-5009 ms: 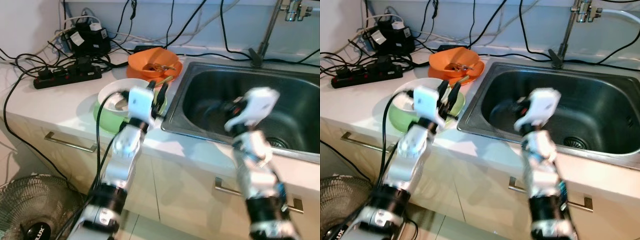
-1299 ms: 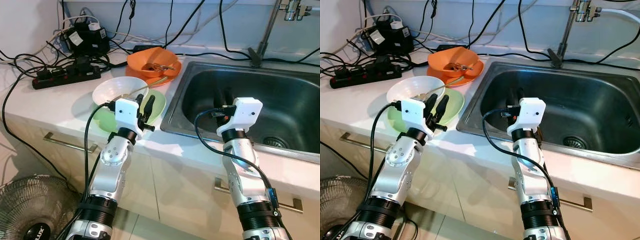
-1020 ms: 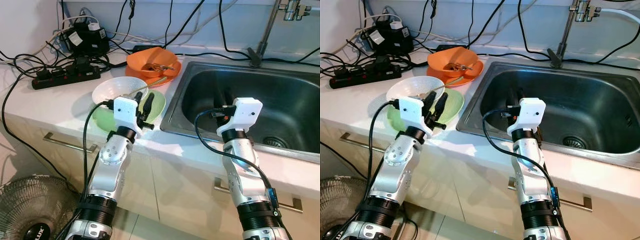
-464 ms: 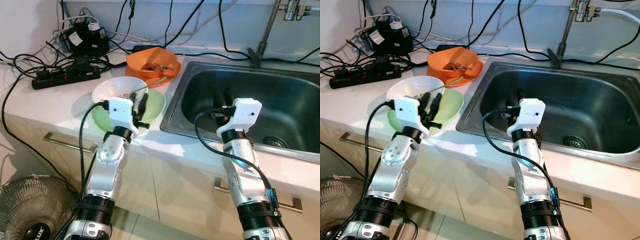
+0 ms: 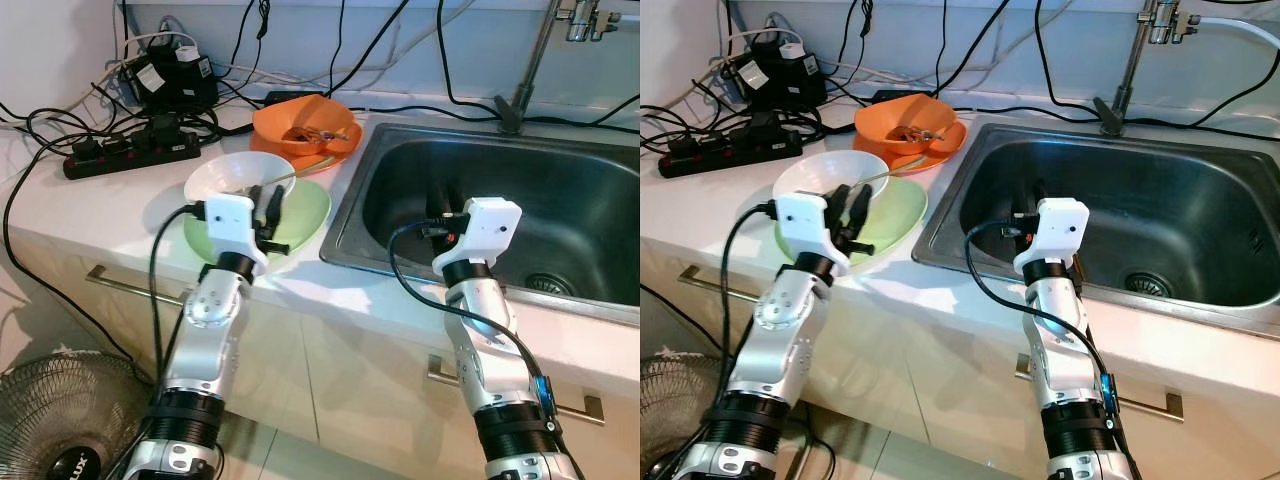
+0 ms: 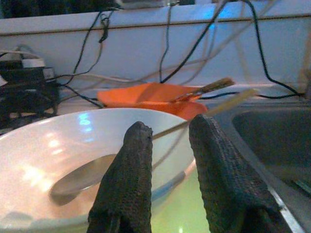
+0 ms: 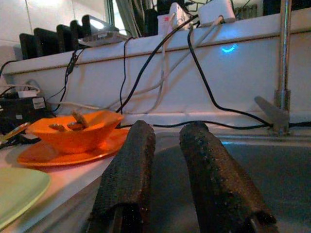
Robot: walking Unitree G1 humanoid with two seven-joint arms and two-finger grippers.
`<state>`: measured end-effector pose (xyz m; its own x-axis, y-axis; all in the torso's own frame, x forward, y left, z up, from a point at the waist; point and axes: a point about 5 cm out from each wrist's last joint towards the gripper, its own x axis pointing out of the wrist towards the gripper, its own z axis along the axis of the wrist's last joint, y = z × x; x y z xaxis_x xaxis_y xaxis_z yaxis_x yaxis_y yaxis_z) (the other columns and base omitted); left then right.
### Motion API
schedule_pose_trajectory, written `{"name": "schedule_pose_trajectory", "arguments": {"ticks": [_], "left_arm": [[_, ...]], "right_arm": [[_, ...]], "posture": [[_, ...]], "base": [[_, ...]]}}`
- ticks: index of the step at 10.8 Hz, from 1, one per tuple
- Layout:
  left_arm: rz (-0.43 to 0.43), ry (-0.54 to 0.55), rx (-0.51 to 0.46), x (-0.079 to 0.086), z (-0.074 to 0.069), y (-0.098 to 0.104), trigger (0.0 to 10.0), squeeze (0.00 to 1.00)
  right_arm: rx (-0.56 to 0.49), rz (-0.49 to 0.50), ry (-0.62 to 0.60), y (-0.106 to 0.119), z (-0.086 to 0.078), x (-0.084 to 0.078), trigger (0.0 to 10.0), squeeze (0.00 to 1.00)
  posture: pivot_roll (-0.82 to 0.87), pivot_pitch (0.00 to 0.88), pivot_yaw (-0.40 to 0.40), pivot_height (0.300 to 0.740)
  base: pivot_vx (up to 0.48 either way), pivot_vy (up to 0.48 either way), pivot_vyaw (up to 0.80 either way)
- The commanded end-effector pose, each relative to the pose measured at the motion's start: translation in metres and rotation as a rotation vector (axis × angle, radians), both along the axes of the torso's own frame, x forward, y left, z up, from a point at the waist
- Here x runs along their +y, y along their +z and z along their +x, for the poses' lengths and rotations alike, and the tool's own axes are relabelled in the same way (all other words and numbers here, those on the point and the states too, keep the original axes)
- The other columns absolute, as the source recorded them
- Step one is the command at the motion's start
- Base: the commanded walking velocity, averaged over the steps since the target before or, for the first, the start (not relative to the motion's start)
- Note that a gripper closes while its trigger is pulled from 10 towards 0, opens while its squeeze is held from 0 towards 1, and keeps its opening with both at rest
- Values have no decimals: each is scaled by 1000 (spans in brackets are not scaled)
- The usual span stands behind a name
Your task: Kitchen organization
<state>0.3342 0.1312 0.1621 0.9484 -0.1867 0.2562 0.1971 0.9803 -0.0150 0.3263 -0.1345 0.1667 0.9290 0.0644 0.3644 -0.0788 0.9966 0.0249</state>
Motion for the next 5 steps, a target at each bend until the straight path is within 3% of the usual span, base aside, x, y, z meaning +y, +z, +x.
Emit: {"name": "schedule_pose_trajectory", "arguments": {"ticks": [1, 5], "left_arm": [[-16, 31, 36, 8, 1, -5, 10000, 0], [-21, 68, 42, 20, -1, -6, 10000, 0]], "right_arm": [[-18, 10, 2, 5, 2, 1, 10000, 0], [-18, 10, 2, 5, 3, 0, 10000, 0]], "posture": [[52, 14, 86, 740], [56, 14, 82, 740]], "base": [[0, 0, 0], [0, 0, 0]]}}
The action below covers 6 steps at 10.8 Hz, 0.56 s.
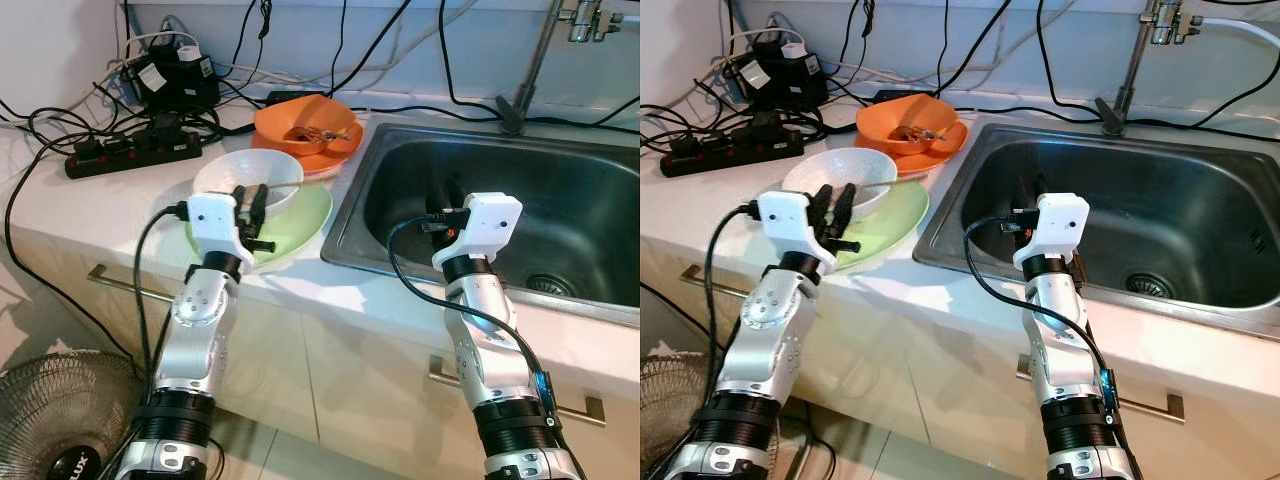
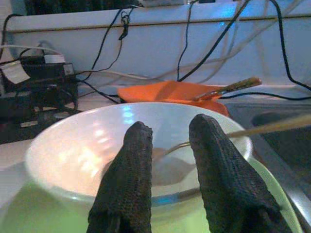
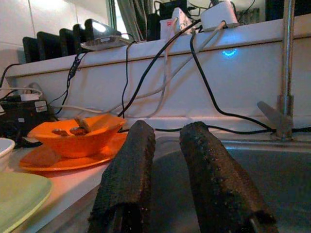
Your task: Kitchen organization
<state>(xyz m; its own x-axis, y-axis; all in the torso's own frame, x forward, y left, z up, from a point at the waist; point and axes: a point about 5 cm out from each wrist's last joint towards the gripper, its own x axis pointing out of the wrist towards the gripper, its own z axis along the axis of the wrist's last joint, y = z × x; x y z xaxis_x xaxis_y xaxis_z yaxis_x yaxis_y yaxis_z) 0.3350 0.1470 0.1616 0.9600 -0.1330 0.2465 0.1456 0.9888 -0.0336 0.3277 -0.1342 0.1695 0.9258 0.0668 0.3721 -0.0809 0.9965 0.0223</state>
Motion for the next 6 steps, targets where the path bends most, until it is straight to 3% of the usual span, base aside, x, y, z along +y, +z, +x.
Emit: {"name": "schedule_pose_trajectory", "arguments": {"ticks": [1, 6], "left_arm": [[-4, 26, 27, 7, -2, -5, 10000, 0], [12, 66, -15, 19, -1, 7, 10000, 0]], "right_arm": [[-10, 12, 1, 3, 2, 0, 10000, 0], [-11, 15, 0, 3, 2, 0, 10000, 0]], "posture": [[57, 15, 80, 740], [59, 13, 81, 740]], "base": [[0, 0, 0], [0, 0, 0]]}}
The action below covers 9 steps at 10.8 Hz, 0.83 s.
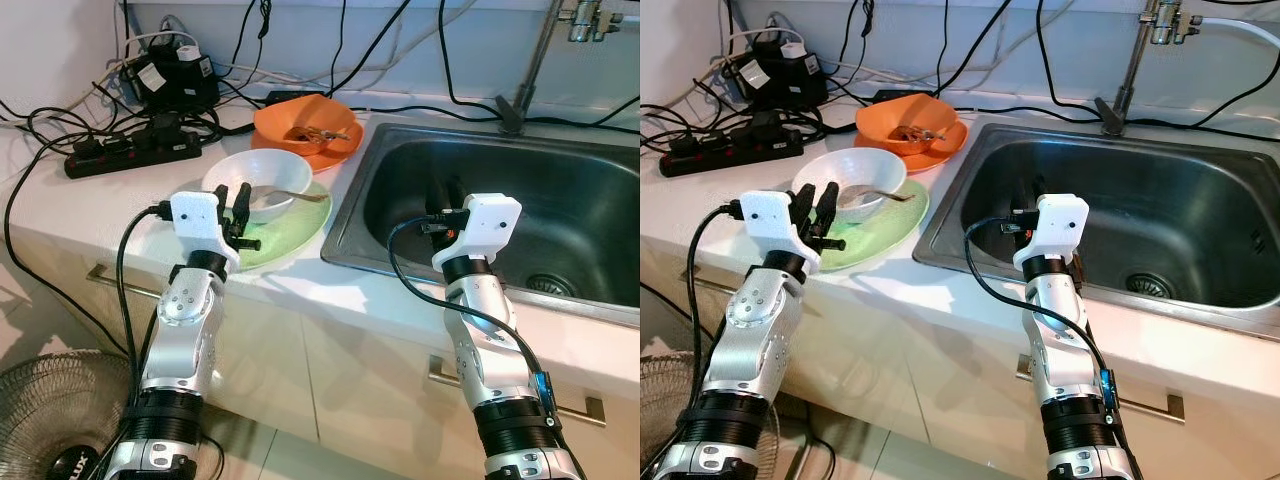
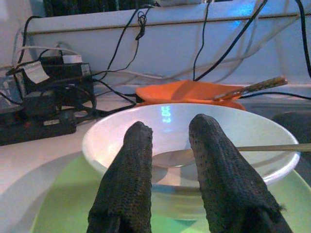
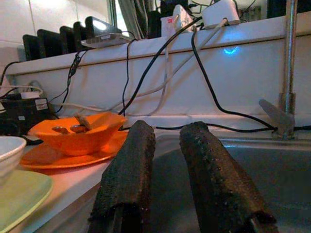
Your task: Kitchen organization
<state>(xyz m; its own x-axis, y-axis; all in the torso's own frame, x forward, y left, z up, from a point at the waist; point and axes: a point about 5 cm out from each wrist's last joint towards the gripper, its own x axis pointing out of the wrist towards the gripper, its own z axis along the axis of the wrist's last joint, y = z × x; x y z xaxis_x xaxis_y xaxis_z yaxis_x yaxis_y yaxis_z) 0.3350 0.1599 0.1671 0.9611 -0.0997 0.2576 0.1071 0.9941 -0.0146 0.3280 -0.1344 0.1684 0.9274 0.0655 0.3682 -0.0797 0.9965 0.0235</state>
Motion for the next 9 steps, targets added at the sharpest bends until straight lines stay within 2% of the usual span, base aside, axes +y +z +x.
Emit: {"name": "schedule_pose_trajectory", "arguments": {"ticks": [1, 3, 6, 7, 8, 9], "left_arm": [[30, -11, -70, -1, 0, 19, 10000, 0], [165, -71, -159, -13, -3, 36, 10000, 0], [384, -161, -245, -28, -7, 48, 10000, 0], [631, -277, -288, -43, -13, 45, 10000, 1000], [716, -311, -320, -49, -15, 46, 10000, 1000], [790, -363, -336, -56, -17, 45, 10000, 90]], "right_arm": [[-16, 15, -3, 4, 2, 0, 10000, 0], [-18, 17, -4, 4, 3, 0, 10000, 0], [-18, 21, -4, 4, 3, 0, 10000, 0], [-18, 25, -4, 3, 3, 0, 10000, 0], [-17, 26, -4, 3, 2, 1, 10000, 0], [-16, 27, -4, 2, 2, 1, 10000, 0]], "posture": [[59, 13, 82, 740], [60, 11, 84, 740], [60, 5, 86, 740], [61, 0, 90, 740], [60, 0, 91, 740], [60, 0, 91, 740]], "base": [[0, 0, 0], [0, 0, 0], [0, 0, 0], [0, 0, 0], [0, 0, 0], [0, 0, 0]]}}
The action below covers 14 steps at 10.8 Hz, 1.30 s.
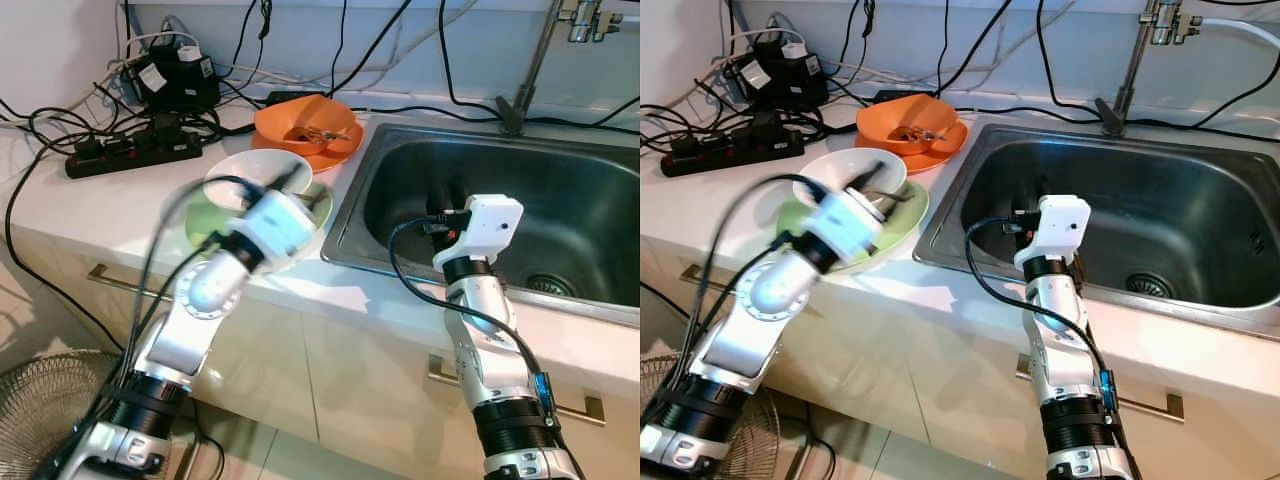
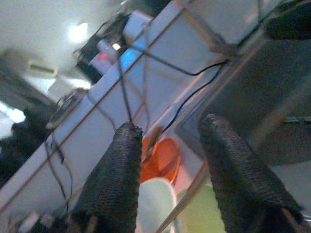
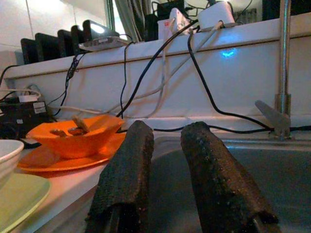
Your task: Kitchen organization
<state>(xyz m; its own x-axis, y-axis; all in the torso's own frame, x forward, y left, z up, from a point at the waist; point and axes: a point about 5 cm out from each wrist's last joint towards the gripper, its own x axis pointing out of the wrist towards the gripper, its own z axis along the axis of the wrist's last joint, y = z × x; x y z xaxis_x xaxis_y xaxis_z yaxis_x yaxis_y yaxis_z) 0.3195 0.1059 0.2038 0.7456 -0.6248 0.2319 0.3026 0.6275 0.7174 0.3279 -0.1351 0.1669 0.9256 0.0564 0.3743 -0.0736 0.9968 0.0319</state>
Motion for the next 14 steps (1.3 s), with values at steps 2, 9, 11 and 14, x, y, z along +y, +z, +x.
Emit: {"name": "schedule_pose_trajectory", "arguments": {"ticks": [2, 9, 11, 14], "left_arm": [[92, -34, -30, -8, 3, 3, 10000, 0], [234, 22, 16, -12, 22, -11, 10000, 0], [254, 65, 8, -9, 27, -12, 10000, 0], [271, 114, 13, -6, 32, -14, 10000, 0]], "right_arm": [[-11, 20, 3, 3, 2, 2, 10000, 0], [-12, 21, -10, 3, 3, -1, 10000, 0], [-11, 22, -10, 3, 3, 0, 10000, 0], [-11, 23, -13, 3, 3, -1, 10000, 0]], "posture": [[59, 0, 94, 740], [55, 2, 98, 740], [55, 2, 98, 740], [54, 7, 99, 740]], "base": [[0, 0, 0], [0, 0, 0], [0, 0, 0], [0, 0, 0]]}}
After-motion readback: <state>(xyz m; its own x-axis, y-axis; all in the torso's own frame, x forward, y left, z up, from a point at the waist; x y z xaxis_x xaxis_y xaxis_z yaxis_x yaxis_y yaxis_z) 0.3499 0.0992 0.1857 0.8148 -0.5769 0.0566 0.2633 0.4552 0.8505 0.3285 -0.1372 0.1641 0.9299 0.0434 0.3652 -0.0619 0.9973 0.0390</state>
